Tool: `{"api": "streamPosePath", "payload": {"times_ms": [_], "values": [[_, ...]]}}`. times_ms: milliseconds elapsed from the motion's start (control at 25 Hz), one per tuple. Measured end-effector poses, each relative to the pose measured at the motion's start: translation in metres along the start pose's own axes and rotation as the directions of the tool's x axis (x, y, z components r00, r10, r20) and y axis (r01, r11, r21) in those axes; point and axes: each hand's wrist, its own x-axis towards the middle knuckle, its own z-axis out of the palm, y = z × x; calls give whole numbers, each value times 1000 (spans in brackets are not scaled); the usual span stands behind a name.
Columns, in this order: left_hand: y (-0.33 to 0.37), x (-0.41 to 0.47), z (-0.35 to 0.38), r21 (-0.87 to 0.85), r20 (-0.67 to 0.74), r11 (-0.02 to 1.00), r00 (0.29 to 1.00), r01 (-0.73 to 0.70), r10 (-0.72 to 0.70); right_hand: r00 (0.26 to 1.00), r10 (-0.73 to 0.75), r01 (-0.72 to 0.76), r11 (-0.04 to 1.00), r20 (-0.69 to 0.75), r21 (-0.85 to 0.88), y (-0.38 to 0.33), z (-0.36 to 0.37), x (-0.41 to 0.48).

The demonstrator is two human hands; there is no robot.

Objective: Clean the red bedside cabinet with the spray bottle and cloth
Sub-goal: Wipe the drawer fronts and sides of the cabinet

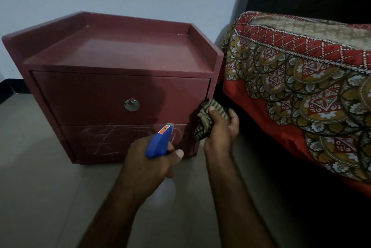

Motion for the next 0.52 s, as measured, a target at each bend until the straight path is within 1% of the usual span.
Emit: {"api": "streamPosePath", "payload": {"times_ms": [80, 120, 240, 320, 400, 520], "values": [[-1, 1, 1, -4, 5, 1000, 1000, 13, -13, 995, -83, 85, 996, 59, -25, -3, 5, 5], [-2, 1, 2, -10, 4, 1000, 1000, 19, -19, 991, -110, 115, 991, 74, -74, -2, 2, 5], [-1, 3, 1, -27, -6, 999, 1000, 25, -25, 990, -112, 134, 935, 86, -329, 13, -18, 1], [-4, 4, -2, -27, -16, 1000, 1000, 13, -14, 986, -138, 162, 900, 89, -405, 17, -20, 1], [-7, 5, -5, -40, -31, 999, 999, 8, -9, 960, -245, 279, 867, 134, -413, 5, -2, 4], [-11, 6, -8, -30, -30, 999, 999, 10, -11, 875, -431, 483, 746, 222, -458, -25, 31, 7]]}}
